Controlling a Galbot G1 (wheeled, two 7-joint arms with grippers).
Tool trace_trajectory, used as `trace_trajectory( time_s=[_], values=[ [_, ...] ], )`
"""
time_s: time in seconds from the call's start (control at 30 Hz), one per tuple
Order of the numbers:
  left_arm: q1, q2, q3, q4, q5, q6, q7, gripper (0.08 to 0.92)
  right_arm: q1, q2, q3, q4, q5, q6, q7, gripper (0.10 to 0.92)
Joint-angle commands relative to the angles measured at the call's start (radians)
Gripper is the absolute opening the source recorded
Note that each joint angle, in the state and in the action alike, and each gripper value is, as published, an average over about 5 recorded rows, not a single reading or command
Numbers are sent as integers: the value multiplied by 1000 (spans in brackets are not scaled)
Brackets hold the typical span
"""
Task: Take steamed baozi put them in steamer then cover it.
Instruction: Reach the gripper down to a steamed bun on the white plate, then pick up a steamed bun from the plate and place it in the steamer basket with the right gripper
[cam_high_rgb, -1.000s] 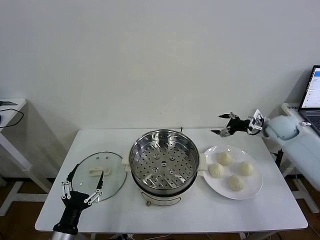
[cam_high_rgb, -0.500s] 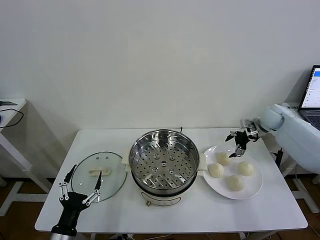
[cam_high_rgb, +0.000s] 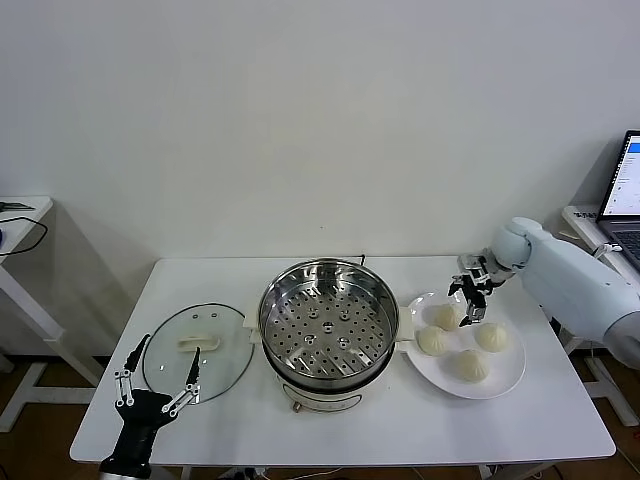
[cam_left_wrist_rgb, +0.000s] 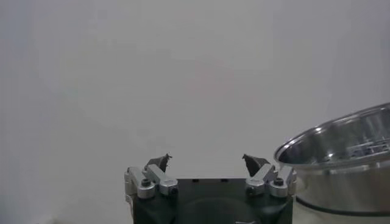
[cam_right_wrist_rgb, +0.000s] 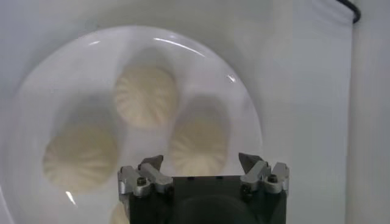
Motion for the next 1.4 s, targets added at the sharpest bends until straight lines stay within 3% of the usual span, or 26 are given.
trace_trajectory(
  time_s=[0.03,0.2,0.4,0.67,0.93,1.17,1.4],
  values=[
    [0,0,-1,4,0,1,-4,823,-16,28,-15,-30,-34,5,30,823],
    [-3,0,-1,5,0,2,-6,823,-30,28,-12,-26,-34,4,44,799],
    [-2,-1,-1,4,0,3,-9,823,-34,16,-14,1,-30,2,58,687],
    [-7,-1,0,-1,0,6,-12,823,32,-76,-35,172,-12,33,57,638],
    [-2,2,1,-16,0,8,-13,823,329,-122,-79,396,-16,382,-1,637],
    [10,1,1,-30,0,10,-14,823,530,10,-143,486,26,618,-23,661],
    [16,-2,-1,-42,-1,10,-16,823,562,166,-212,559,2,727,-48,679]
  ],
)
